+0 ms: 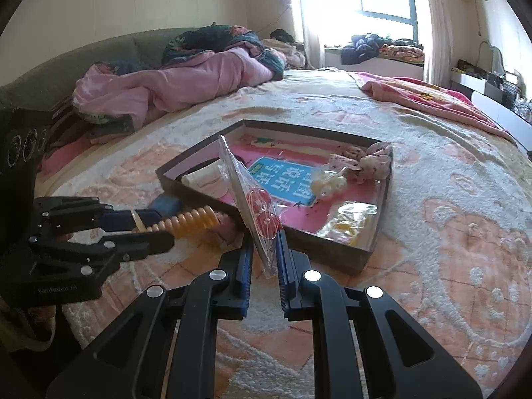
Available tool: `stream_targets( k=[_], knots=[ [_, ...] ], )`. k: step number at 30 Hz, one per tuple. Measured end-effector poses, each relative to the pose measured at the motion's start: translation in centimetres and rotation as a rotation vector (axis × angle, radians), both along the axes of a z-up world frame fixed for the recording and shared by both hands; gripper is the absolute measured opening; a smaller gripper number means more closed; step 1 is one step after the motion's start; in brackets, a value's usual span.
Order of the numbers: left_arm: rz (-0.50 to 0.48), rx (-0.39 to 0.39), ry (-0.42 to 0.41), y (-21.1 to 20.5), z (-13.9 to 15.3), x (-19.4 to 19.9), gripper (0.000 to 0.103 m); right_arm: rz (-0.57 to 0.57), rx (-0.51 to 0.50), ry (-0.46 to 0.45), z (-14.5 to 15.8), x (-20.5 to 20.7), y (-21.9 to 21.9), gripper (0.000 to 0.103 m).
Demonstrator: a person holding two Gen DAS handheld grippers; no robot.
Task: Organize jewelry
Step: 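Drop the yellow spiral into the box with left tool while right tool drops the bag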
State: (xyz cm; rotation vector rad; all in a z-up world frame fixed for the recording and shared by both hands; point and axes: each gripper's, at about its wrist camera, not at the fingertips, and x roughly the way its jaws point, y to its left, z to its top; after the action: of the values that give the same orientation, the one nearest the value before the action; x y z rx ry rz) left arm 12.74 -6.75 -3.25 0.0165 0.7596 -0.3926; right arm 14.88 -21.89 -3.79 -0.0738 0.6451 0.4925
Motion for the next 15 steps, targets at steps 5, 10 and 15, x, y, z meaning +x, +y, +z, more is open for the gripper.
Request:
stream_targets(
  k=[5, 10, 15],
  knots=[
    [0.004, -0.003, -0.014, -0.2, 0.6, 0.8, 0.025, -0.039, 0.016, -0.006, 0.4, 0.4, -1.0, 0.013],
    [0.002, -0.005, -0.025, -0.8, 1.0, 1.8, 0.025, -0.082, 0.031, -0.012, 0.8, 1.2, -2.2, 0.013],
    [0.004, -0.010, -0.037, -1.3, 1.3, 3.1, 0.025, -0.114, 0.036, -0.013, 0.8, 2.0, -3.0, 0.013]
  ],
)
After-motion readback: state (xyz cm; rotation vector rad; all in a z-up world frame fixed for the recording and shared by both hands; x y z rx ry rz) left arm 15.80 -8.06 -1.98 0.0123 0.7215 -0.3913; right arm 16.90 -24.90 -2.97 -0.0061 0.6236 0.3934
